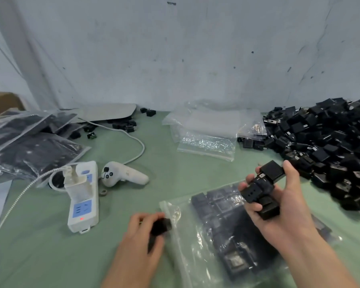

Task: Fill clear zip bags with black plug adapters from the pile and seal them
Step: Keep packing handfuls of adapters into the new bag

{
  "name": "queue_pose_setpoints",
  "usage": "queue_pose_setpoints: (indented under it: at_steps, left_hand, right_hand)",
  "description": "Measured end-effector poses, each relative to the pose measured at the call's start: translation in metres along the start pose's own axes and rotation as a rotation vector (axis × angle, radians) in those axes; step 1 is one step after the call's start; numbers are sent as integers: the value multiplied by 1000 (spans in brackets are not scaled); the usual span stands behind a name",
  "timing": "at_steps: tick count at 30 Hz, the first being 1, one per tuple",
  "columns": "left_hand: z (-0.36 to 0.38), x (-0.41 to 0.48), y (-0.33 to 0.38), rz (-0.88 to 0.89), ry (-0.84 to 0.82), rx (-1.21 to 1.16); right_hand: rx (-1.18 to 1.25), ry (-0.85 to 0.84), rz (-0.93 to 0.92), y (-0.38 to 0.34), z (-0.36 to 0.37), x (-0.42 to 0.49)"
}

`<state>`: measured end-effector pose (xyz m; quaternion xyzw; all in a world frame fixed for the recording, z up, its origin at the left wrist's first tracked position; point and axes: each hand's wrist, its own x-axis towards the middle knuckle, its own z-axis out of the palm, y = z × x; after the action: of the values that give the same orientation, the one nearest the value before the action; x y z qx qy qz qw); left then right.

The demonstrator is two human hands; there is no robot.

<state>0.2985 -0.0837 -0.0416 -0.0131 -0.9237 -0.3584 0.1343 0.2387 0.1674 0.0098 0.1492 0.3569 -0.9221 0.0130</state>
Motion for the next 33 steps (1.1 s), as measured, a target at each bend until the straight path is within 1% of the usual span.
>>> queue_pose_setpoints:
  at_steps: [2,4,6,10,11,13,14,16,18,20,23,25,29,33]
  left_hand:
    - [-12,-1,-14,22,83,69]
    - [-19,-2,-22,122,111,158]
    - [-19,-6,-18,250,58,214]
    - [-15,-15,-21,331,-94,269]
    - [-16,-16,-23,317,-119,241]
    - [-16,-18,-27,205,-166,110]
    - [-15,-19,-27,165,-157,37]
    - [-9,-16,-19,137,-100,-79]
    - [-3,-11,-8,171,-89,-103]
    - [1,-10,-3,219,-111,-20]
    - [-2,-16,-6,324,-46,135]
    - [-7,-20,-10,405,-51,215]
    - [-10,-17,-17,452,-117,341]
    - [-6,-8,-11,472,-172,350]
  right_hand:
    - [-13,9,-4,0,-2,1]
    - [-20,26,-6,1,-4,0]
    - [-26,29,-7,3,-3,-1]
    - [-35,31,2,8,-3,-4]
    - [-35,33,1,9,-4,-4]
    - [-30,34,-1,10,-3,-4]
    - [-26,34,-2,10,-2,-4]
    - [-26,39,-6,10,-1,-3]
    - [-29,43,-6,10,0,-3]
    - [-23,43,-7,10,0,-4]
    - [-6,43,-3,9,-1,-4]
    - [8,39,3,9,-2,-5]
    - [48,26,34,11,-1,-6]
    - [68,8,39,11,0,-8]
